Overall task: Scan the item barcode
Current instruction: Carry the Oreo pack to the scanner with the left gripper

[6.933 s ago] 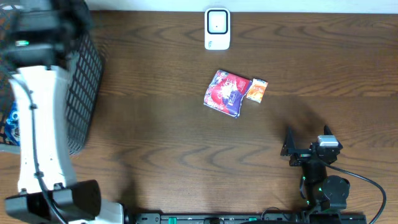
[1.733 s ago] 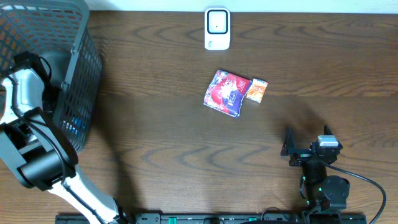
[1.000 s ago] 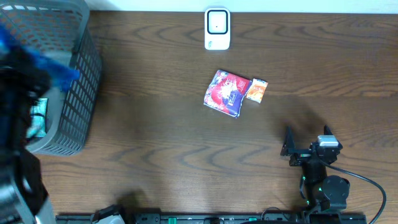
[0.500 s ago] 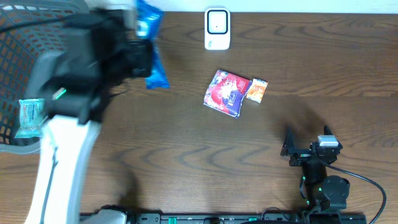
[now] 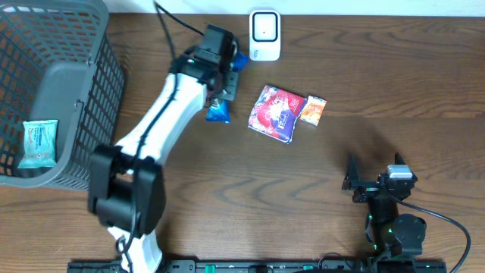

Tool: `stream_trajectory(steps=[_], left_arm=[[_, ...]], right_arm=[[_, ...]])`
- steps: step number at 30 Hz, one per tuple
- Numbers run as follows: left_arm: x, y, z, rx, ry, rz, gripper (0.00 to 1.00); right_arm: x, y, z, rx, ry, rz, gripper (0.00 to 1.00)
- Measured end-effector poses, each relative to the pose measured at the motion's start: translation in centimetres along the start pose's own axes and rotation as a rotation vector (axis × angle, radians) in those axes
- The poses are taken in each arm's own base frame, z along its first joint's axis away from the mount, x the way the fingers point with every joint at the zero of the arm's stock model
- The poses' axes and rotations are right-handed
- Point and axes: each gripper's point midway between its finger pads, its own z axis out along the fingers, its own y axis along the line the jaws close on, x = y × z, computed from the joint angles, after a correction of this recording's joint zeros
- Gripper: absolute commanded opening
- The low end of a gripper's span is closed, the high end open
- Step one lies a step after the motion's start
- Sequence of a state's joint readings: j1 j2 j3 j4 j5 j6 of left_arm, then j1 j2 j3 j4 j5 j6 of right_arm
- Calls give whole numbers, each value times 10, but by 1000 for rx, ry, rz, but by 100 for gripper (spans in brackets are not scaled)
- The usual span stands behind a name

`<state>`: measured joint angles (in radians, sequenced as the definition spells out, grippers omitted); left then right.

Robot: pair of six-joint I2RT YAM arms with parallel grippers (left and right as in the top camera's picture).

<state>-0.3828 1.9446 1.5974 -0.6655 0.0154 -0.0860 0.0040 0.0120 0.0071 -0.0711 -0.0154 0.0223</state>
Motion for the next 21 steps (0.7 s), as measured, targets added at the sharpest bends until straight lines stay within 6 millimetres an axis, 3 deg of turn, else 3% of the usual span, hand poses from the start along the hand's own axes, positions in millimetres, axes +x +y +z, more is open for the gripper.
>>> stream_trajectory(steps=[7,15,21], left_arm=[[17,-22,33,0,59,-115,7],[39,-41,56,-4,128,-142,7],[54,-43,75,-22,177,-146,7]], right_arm=[[0,0,0,0,0,0,99],[0,0,0,0,0,0,99],[0,0,0,0,0,0,99]])
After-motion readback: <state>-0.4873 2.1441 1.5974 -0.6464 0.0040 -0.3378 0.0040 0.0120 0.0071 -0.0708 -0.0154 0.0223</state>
